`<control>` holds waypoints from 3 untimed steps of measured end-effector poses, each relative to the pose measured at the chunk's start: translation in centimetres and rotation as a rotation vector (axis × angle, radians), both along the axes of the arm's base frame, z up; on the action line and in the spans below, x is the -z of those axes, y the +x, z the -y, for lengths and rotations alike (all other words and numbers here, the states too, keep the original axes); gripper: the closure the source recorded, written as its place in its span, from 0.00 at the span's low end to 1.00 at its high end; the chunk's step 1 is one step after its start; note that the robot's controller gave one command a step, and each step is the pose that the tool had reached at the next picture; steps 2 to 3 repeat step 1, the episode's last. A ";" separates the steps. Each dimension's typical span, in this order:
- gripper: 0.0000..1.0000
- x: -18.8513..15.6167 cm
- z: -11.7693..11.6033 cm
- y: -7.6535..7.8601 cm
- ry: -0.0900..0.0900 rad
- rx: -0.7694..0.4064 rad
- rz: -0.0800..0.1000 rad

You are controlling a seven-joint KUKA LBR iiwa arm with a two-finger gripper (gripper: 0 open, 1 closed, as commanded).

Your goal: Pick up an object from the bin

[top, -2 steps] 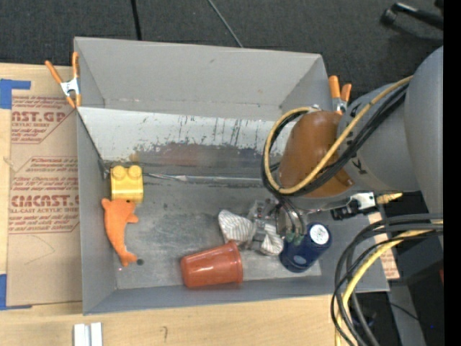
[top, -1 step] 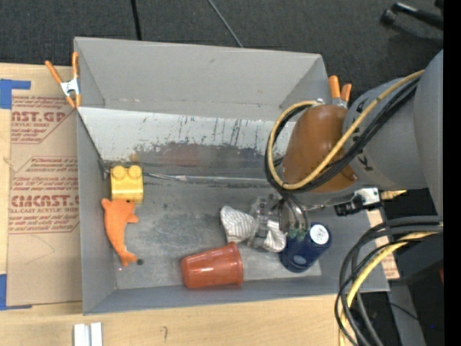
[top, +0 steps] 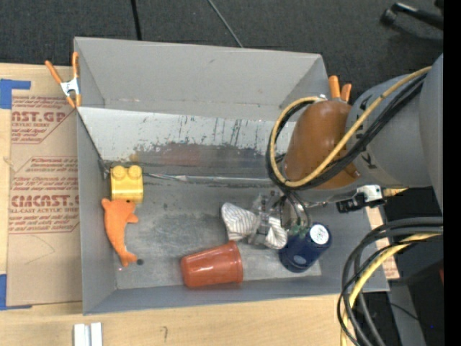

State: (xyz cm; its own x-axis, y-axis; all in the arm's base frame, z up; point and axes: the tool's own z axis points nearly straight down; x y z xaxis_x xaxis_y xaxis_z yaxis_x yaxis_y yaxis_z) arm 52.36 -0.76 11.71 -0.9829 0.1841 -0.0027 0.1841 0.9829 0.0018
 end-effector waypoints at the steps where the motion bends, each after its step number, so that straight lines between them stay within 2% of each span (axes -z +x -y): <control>1: 1.00 -0.8 0.0 -0.1 0.000 0.000 -0.003; 3: 1.00 -0.8 0.0 -0.1 0.000 0.000 -0.003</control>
Offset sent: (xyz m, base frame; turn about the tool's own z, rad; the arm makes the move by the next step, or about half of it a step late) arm -0.0001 0.0001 0.0446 0.0000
